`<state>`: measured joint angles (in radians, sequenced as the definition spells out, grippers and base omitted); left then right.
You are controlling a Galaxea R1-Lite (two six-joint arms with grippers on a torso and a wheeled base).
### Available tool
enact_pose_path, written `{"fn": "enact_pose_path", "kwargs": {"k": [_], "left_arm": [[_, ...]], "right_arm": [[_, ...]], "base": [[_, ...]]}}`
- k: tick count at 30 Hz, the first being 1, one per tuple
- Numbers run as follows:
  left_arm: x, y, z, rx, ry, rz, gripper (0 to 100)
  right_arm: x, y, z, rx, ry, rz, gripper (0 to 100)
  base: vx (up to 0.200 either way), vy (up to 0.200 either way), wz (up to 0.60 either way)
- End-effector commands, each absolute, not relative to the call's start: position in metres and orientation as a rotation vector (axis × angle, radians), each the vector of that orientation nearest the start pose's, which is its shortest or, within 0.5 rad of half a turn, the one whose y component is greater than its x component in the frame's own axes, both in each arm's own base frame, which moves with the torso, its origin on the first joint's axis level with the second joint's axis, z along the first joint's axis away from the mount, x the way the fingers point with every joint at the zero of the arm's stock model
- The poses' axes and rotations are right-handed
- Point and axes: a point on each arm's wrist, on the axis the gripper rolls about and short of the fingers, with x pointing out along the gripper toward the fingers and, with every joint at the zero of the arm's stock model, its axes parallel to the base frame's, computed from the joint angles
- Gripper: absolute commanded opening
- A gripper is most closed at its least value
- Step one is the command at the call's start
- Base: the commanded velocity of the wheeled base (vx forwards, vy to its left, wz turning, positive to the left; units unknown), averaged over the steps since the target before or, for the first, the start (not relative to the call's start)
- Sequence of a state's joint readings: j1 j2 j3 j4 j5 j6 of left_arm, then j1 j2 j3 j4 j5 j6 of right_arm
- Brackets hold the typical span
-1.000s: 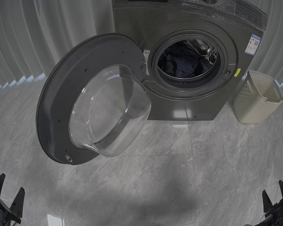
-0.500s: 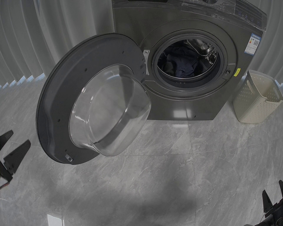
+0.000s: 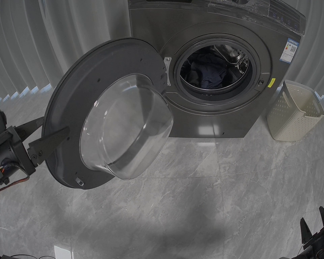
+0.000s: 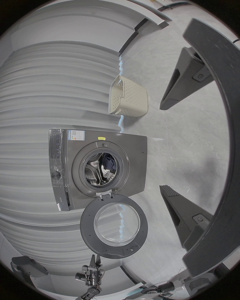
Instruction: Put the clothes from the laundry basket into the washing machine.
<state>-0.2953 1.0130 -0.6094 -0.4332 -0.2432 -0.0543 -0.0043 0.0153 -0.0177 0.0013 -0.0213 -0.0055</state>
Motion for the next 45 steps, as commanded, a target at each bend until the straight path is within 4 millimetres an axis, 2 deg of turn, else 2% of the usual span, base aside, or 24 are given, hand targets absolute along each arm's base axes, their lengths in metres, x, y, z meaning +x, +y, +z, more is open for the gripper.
{"fn": "enact_pose_path", "kwargs": {"k": [1, 7, 11, 17, 19, 22, 27, 31, 34, 38, 45], "left_arm": [[0.132, -0.062, 0.262, -0.08, -0.008, -0.653, 100], [0.116, -0.063, 0.266, -0.265, -0.011, -0.72, 100], [0.111, -0.061, 0.271, -0.324, -0.019, -0.719, 100], [0.118, -0.048, 0.288, -0.332, -0.1, -0.583, 100], [0.124, -0.034, 0.296, -0.323, -0.143, -0.467, 100], [0.128, -0.027, 0.295, -0.318, -0.146, -0.411, 100], [0.147, -0.017, 0.286, -0.302, -0.097, -0.313, 100], [0.155, -0.019, 0.279, -0.273, -0.052, -0.324, 100], [0.165, -0.027, 0.262, -0.199, 0.016, -0.357, 100], [0.171, -0.036, 0.249, -0.117, 0.061, -0.398, 100], [0.173, -0.068, 0.248, -0.109, 0.081, -0.566, 100]], "right_arm": [[-0.023, 0.0, 0.076, -0.005, 0.002, -0.026, 100], [-0.023, 0.0, 0.076, -0.006, 0.0, -0.025, 100], [-0.023, 0.0, 0.076, -0.006, 0.0, -0.026, 100], [-0.023, 0.0, 0.076, -0.006, 0.0, -0.025, 100], [-0.023, 0.0, 0.076, -0.005, 0.0, -0.025, 100], [-0.023, 0.0, 0.076, -0.006, 0.0, -0.026, 100], [-0.023, 0.0, 0.076, -0.006, 0.0, -0.026, 100], [-0.023, 0.0, 0.076, -0.006, -0.001, -0.025, 100], [-0.023, 0.0, 0.076, -0.006, 0.0, -0.026, 100], [-0.023, 0.0, 0.076, -0.006, 0.0, -0.026, 100], [-0.023, 0.0, 0.076, -0.005, 0.002, -0.025, 100]], "base": [[0.0, 0.0, 0.0], [0.0, 0.0, 0.0], [0.0, 0.0, 0.0], [0.0, 0.0, 0.0], [0.0, 0.0, 0.0], [0.0, 0.0, 0.0], [0.0, 0.0, 0.0], [0.0, 0.0, 0.0], [0.0, 0.0, 0.0], [0.0, 0.0, 0.0], [0.0, 0.0, 0.0]]}}
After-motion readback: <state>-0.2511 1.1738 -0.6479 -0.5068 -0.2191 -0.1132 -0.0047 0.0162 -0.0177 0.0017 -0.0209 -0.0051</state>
